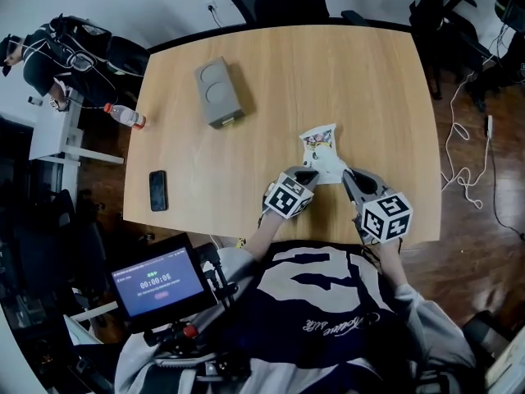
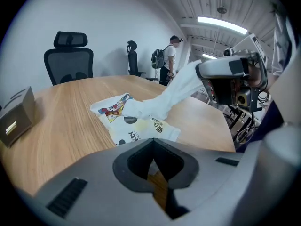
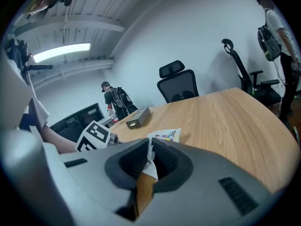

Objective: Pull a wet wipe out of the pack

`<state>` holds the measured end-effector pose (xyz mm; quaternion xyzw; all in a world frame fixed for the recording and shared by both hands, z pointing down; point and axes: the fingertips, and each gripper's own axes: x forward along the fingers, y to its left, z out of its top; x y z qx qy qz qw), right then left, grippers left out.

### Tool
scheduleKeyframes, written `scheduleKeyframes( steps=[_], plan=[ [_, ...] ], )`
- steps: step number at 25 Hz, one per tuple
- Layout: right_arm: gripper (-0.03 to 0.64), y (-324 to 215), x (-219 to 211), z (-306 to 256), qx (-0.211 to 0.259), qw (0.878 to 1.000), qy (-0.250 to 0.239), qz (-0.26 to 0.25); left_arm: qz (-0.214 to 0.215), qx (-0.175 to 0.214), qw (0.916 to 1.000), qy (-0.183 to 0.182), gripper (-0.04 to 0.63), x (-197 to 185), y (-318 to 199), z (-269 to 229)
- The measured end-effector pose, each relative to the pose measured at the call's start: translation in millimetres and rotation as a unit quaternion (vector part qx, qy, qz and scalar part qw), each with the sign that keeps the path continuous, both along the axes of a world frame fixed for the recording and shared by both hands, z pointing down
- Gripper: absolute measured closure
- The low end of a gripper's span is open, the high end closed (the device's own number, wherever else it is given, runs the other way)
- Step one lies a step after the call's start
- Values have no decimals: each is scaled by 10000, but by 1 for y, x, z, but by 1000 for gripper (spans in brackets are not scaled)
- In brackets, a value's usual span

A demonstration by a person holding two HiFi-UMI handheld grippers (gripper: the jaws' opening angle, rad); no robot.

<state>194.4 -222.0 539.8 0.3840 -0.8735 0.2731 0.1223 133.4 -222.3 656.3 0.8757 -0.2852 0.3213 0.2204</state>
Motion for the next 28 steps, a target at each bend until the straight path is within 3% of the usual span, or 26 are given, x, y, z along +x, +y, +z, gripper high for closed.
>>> scheduleKeyframes(
  steps=[7, 12, 19, 28],
  plan=[
    [606, 8, 8, 16, -65, 9990, -147, 416, -782, -10, 9924, 946, 592, -24, -2, -27],
    [606, 30, 0, 14, -129, 9973, -266, 678, -1041, 190, 9821, 1558, 592, -51, 16, -76],
    [606, 58, -25, 1, -15, 9932, -238, 1135, -991, 700, 9709, 2066, 592, -104, 43, -142],
    [606, 114, -91, -15, 98, 9824, -238, 1852, -330, 856, 9697, 2263, 592, -167, 85, -159]
  ],
)
